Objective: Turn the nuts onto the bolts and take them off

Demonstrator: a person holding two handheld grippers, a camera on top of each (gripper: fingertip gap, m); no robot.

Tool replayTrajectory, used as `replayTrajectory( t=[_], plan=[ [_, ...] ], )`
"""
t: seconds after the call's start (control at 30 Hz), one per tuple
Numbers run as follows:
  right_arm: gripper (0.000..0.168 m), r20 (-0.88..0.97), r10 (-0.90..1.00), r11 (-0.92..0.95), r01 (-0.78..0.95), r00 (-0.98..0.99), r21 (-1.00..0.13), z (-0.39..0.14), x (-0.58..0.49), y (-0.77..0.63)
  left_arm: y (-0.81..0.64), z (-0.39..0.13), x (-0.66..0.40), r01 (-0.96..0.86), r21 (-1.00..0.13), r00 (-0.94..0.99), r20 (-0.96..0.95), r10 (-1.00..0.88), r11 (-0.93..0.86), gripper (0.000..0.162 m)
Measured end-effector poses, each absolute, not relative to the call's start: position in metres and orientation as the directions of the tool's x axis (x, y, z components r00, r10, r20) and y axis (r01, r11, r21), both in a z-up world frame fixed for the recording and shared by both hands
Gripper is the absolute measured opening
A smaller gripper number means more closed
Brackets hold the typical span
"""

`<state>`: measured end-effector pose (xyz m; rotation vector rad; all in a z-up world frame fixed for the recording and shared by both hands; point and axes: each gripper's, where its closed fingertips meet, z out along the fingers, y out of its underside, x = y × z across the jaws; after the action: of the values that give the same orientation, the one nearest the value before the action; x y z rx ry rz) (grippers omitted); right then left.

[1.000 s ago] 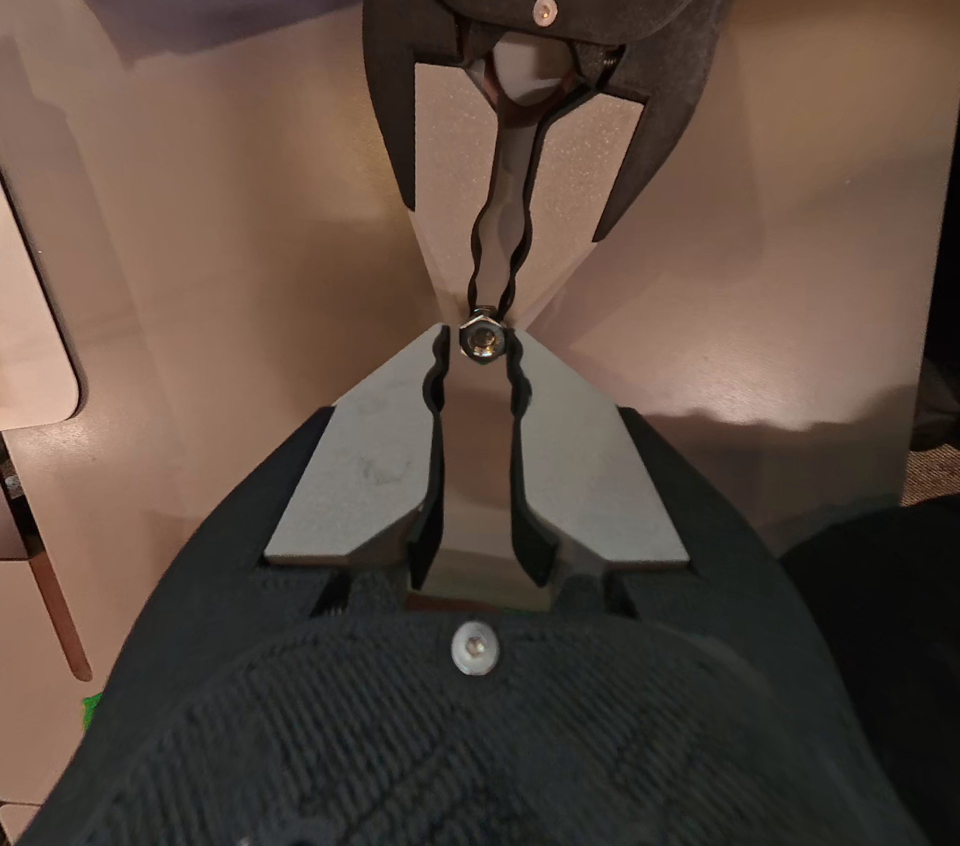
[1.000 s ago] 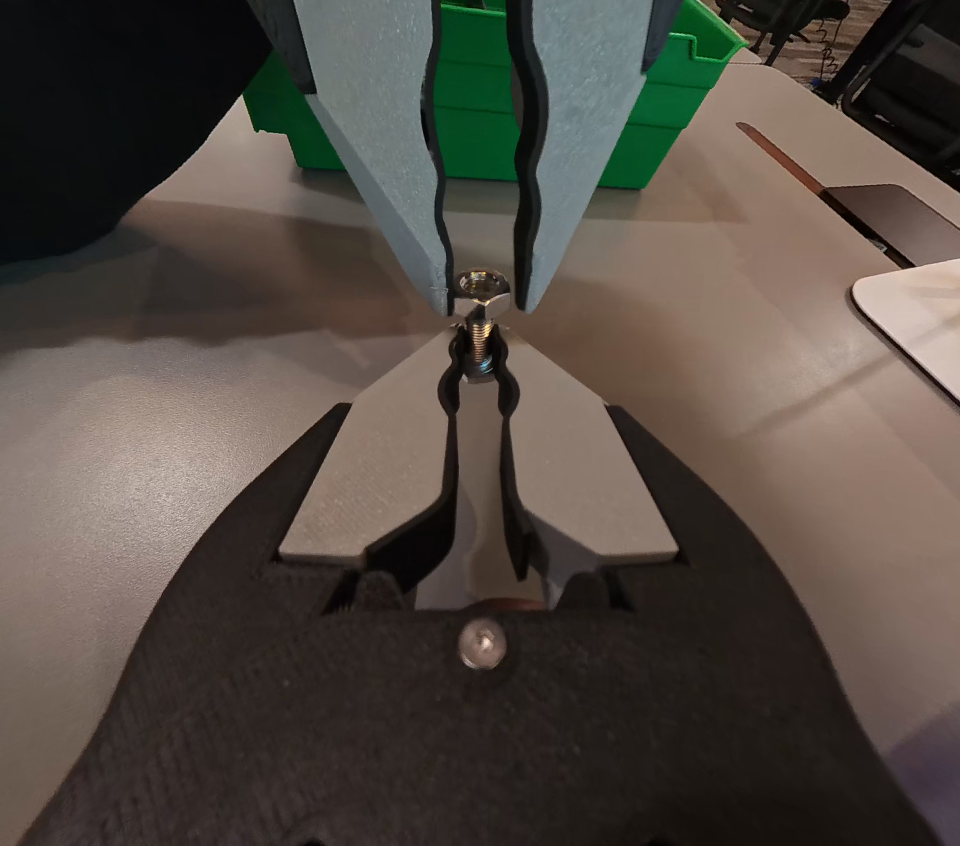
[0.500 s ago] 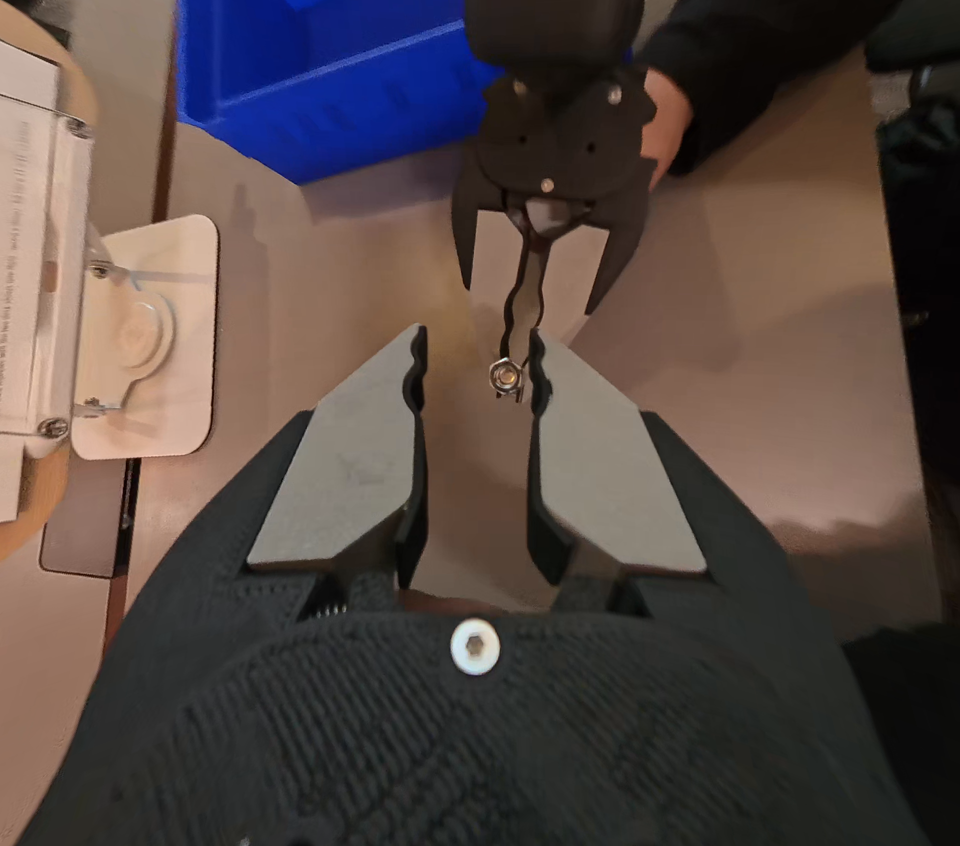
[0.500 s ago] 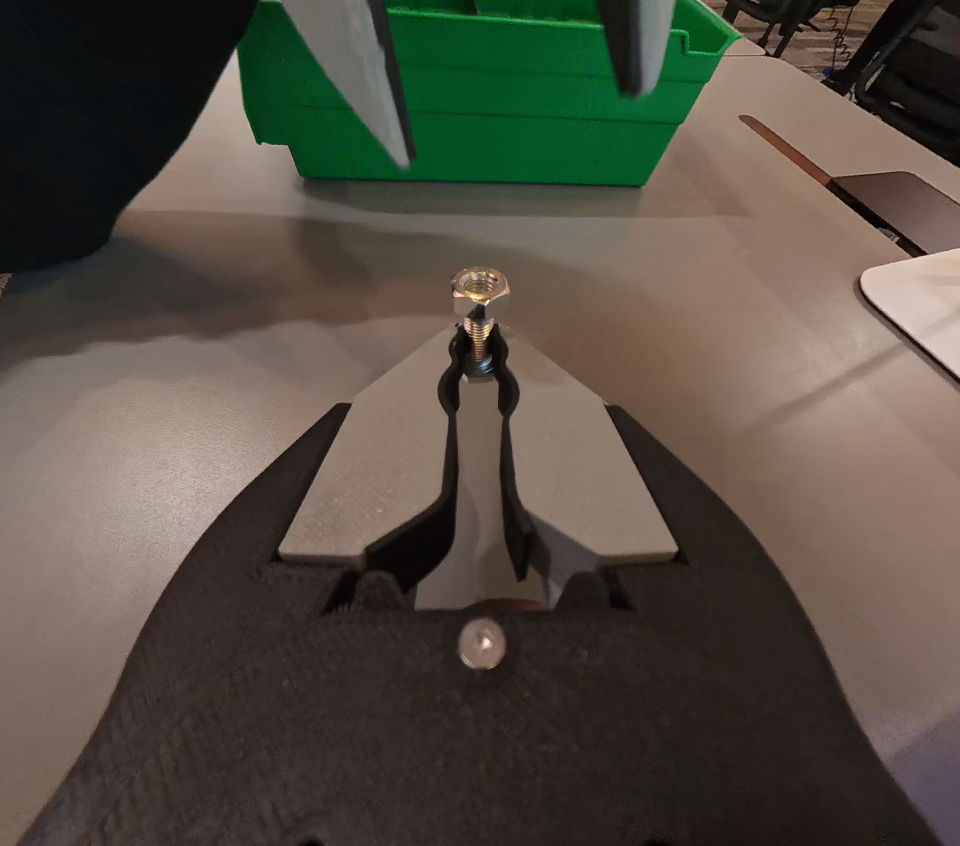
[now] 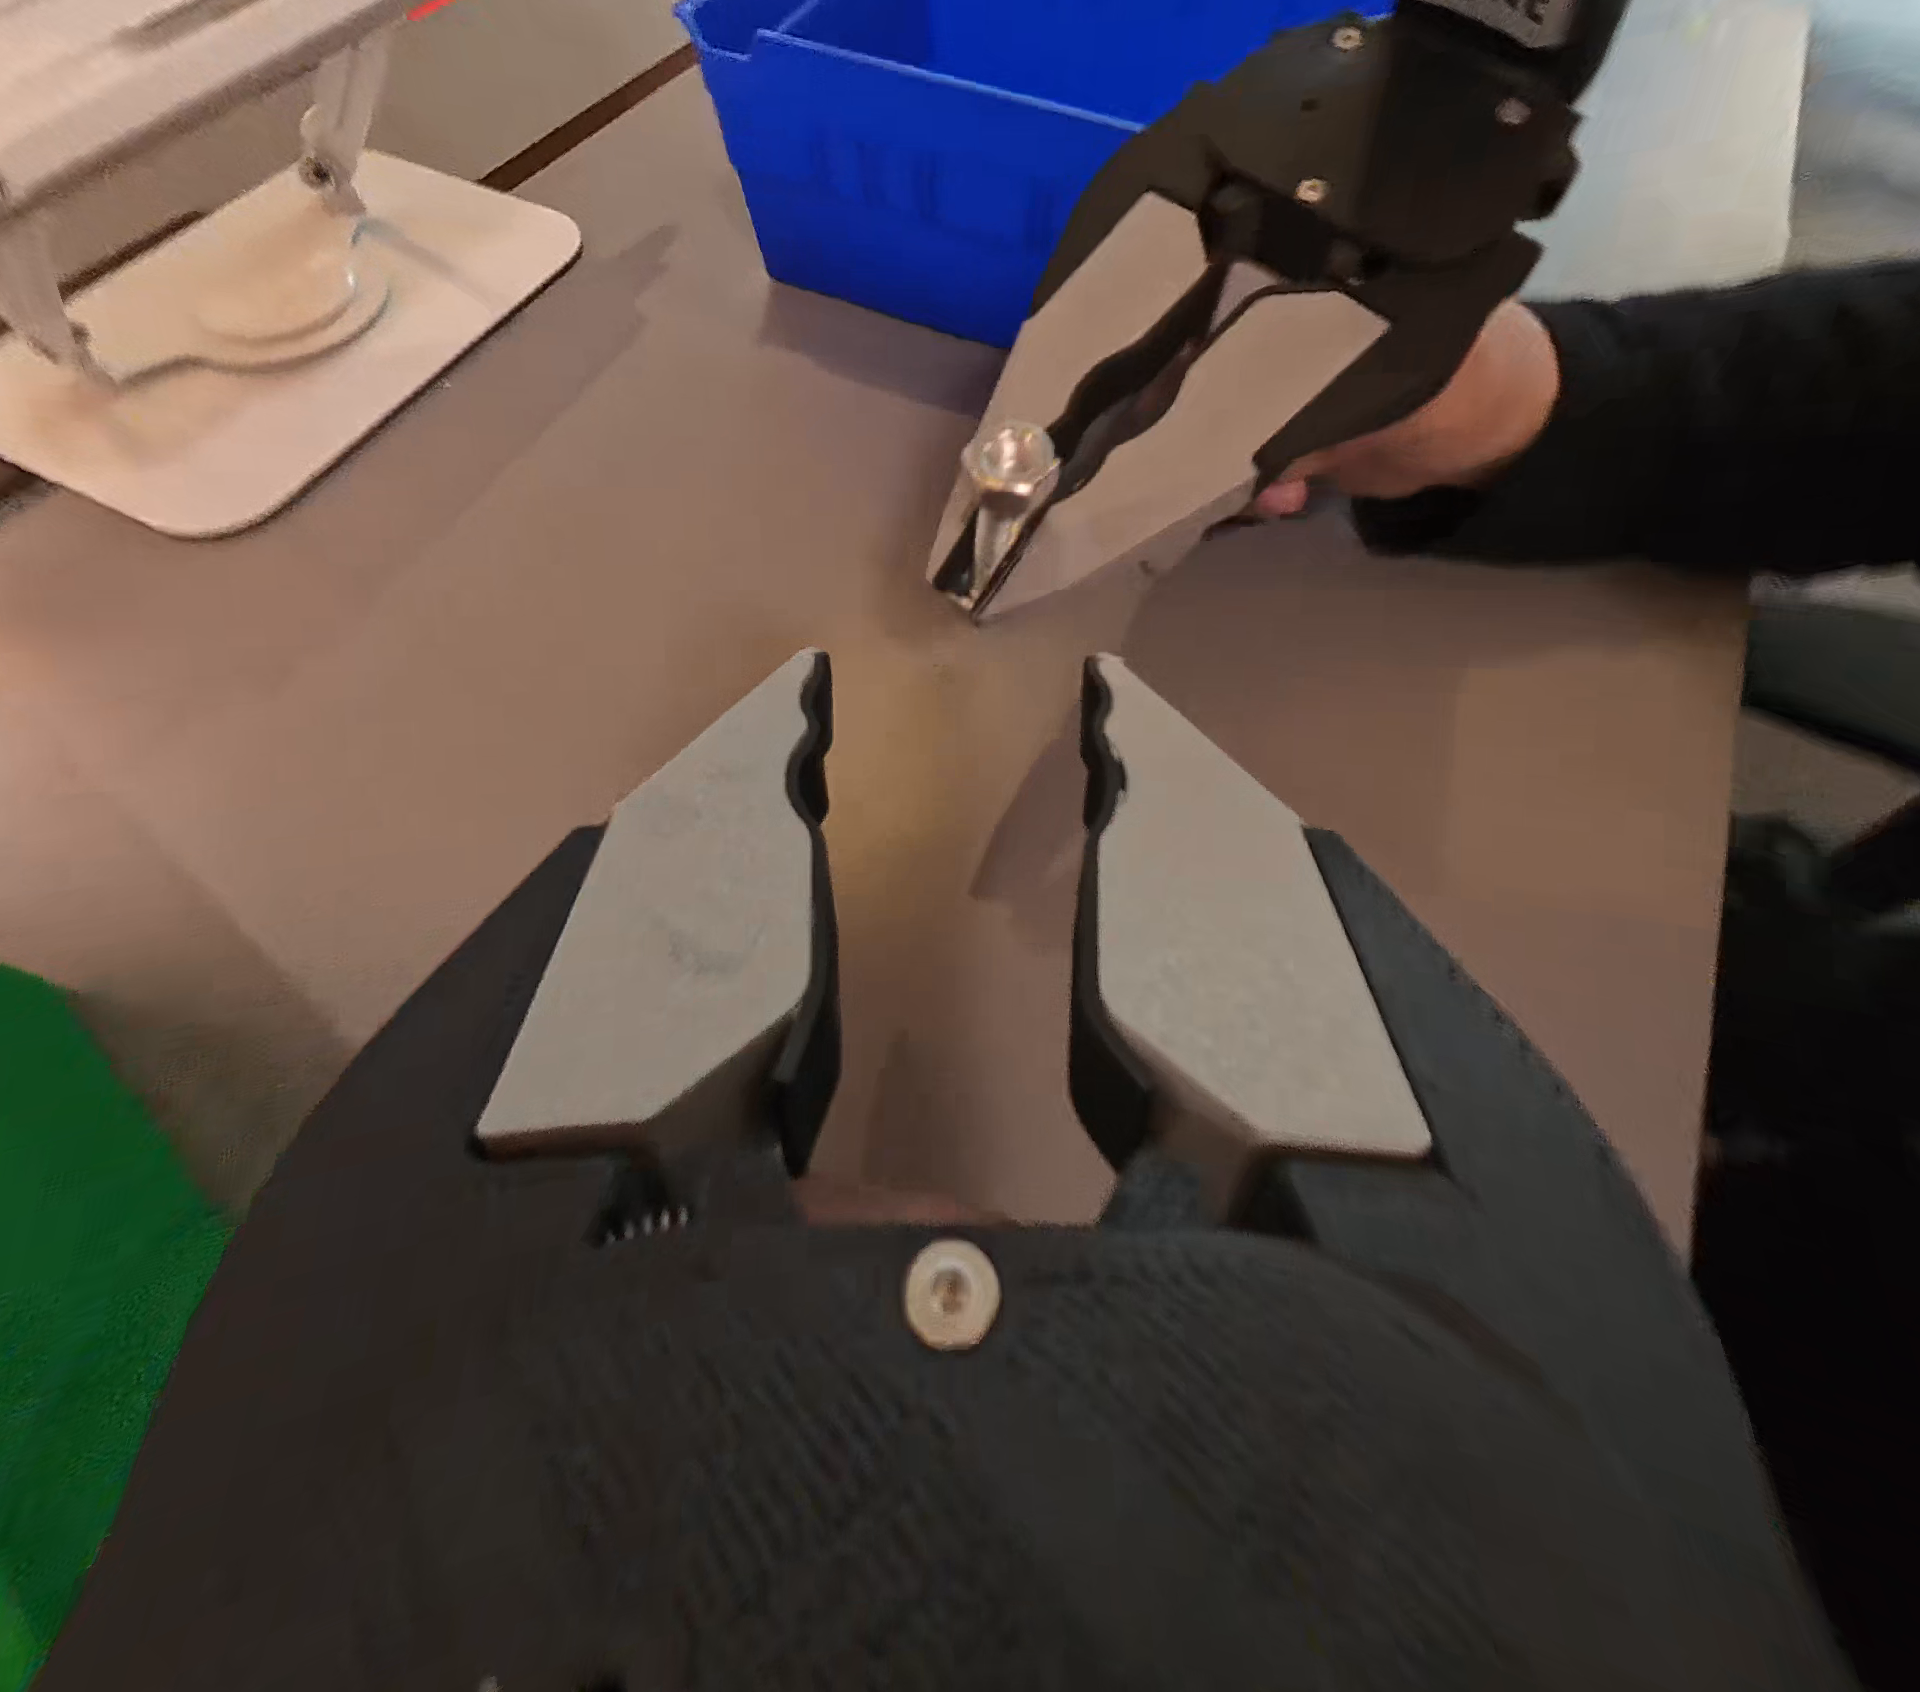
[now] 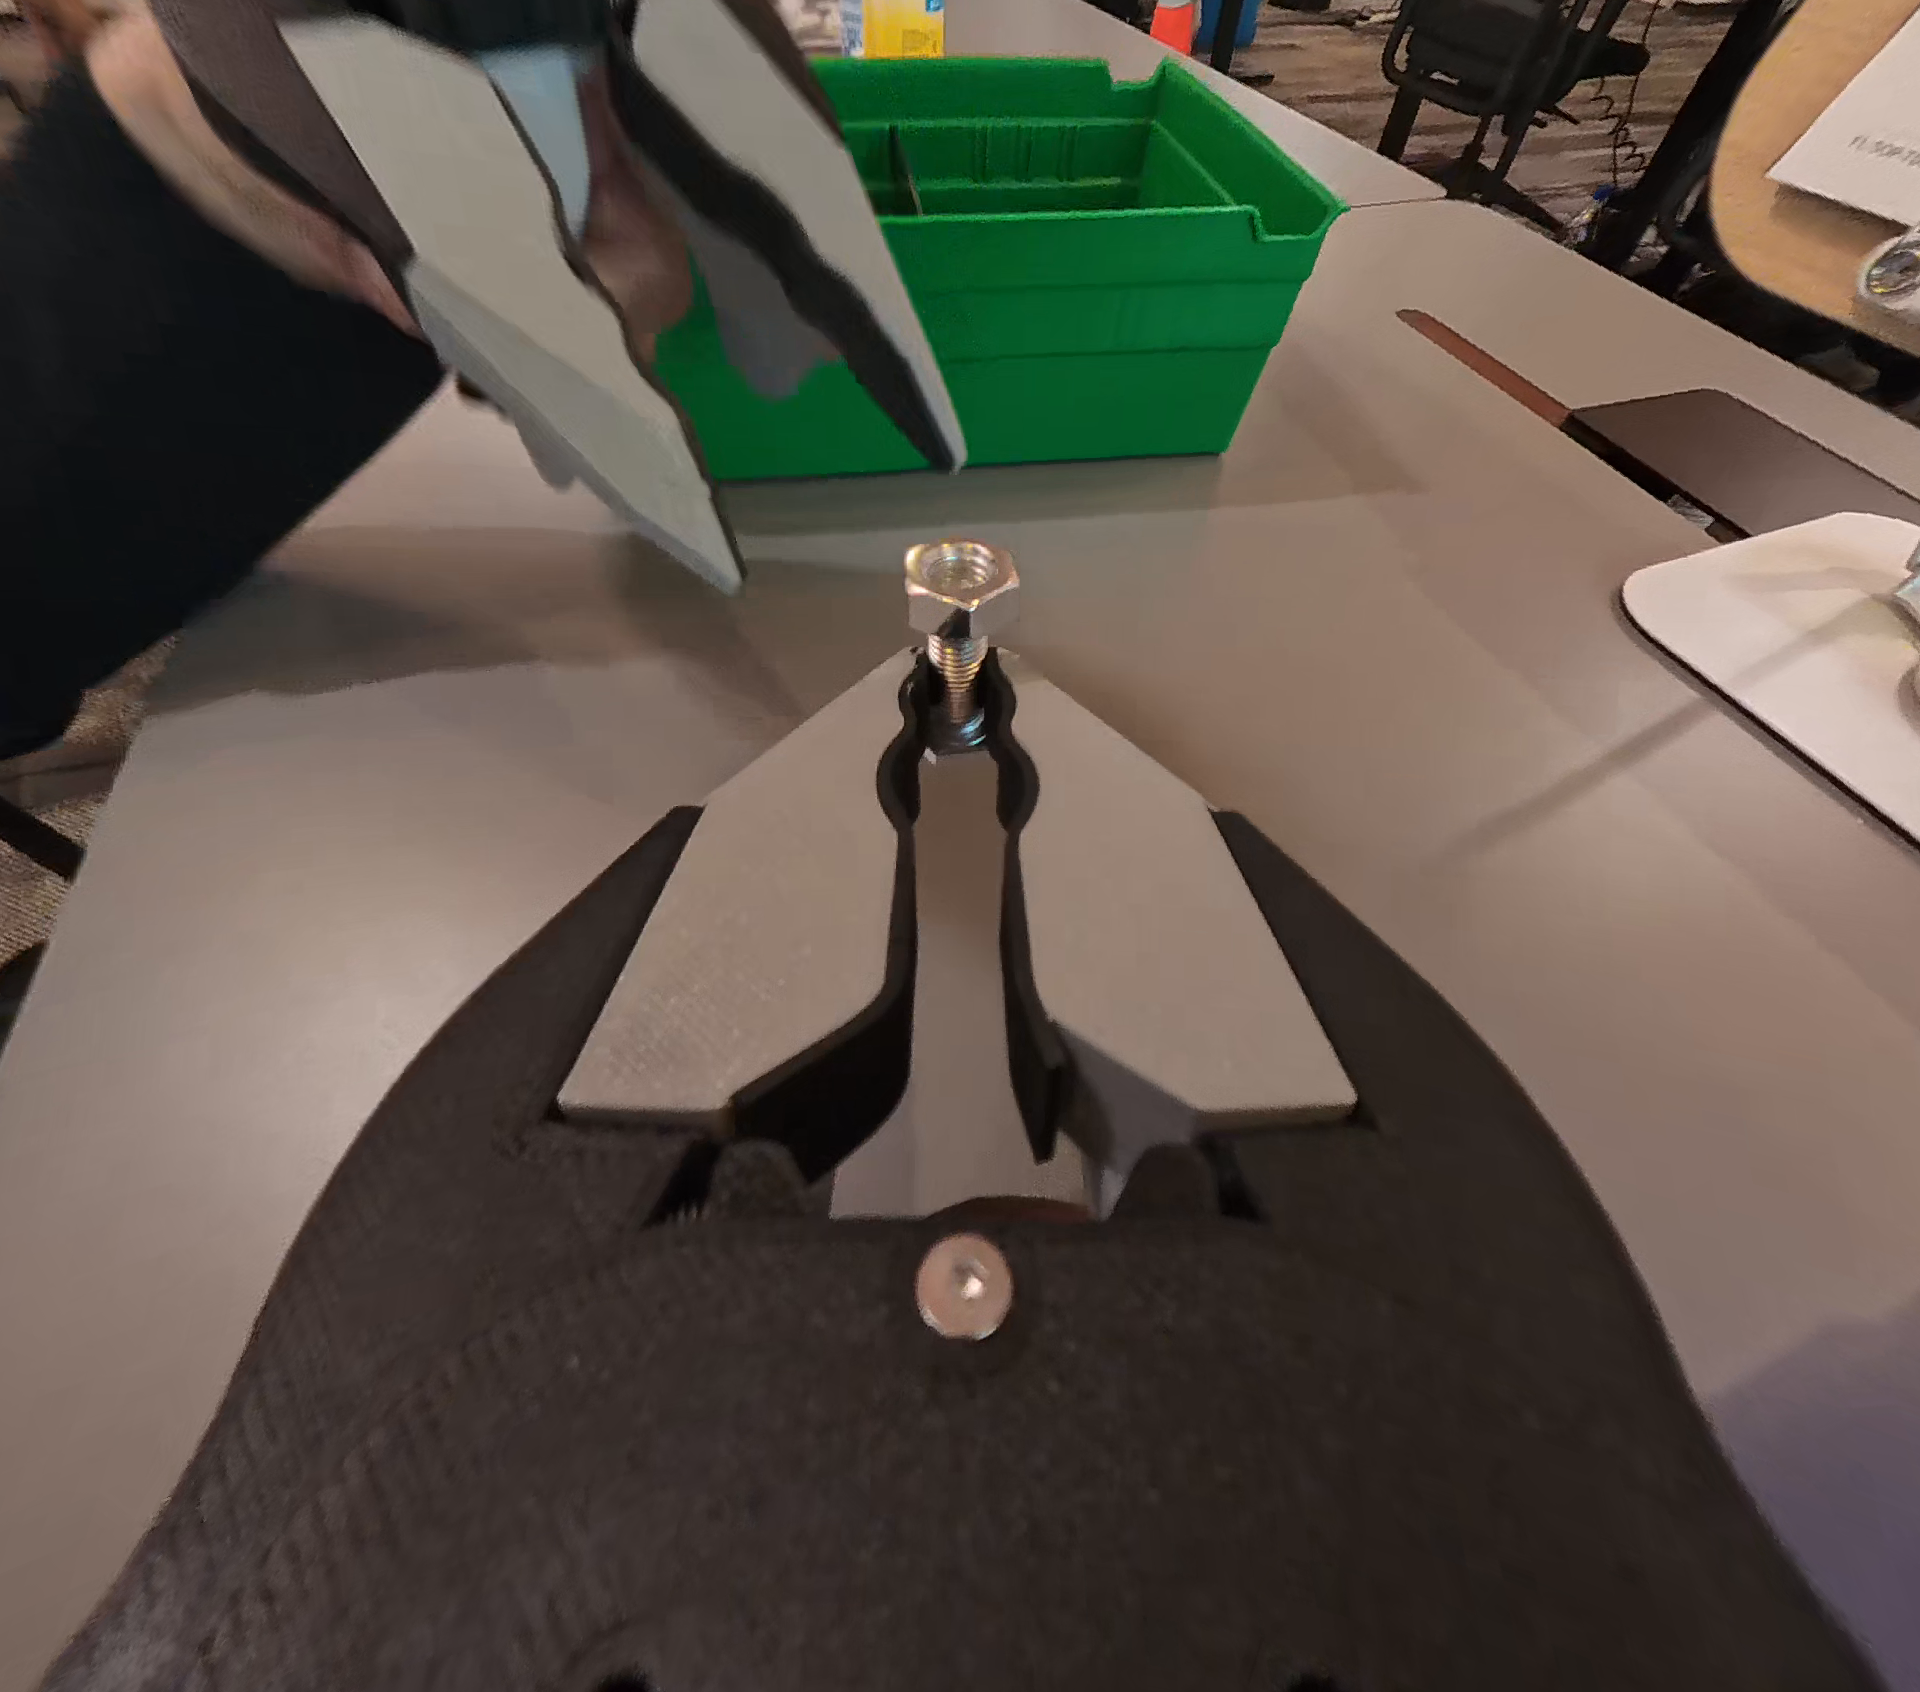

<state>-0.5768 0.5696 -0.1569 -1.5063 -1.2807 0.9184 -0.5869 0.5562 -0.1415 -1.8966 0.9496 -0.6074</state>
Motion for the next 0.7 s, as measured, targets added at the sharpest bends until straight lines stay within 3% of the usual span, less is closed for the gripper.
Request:
replayTrajectory(
  t=[0.13, 0.33, 0.5, 0.7],
  plan=[
    [0.006, -0.029, 0.984, -0.074, 0.254, 0.175, -0.964, -0.144, -0.573, 0.568, 0.557, -0.154, -0.575, -0.218, -0.919, 0.598, 0.14, -0.789, -0.328, 0.046],
    [0.006, -0.029, 0.984, -0.073, 0.25, 0.175, -0.965, -0.137, -0.57, 0.567, 0.56, -0.166, -0.563, -0.167, -0.933, 0.604, 0.158, -0.781, -0.317, 0.045],
    [0.006, -0.022, 0.988, -0.062, 0.27, 0.15, -0.961, -0.138, -0.572, 0.562, 0.56, -0.163, -0.56, -0.148, -0.946, 0.595, 0.148, -0.79, -0.289, 0.029],
    [0.006, -0.012, 0.992, -0.047, 0.277, 0.129, -0.96, -0.138, -0.576, 0.555, 0.552, -0.155, -0.552, -0.112, -0.955, 0.539, 0.175, -0.824, -0.276, 0.028]
  ],
)
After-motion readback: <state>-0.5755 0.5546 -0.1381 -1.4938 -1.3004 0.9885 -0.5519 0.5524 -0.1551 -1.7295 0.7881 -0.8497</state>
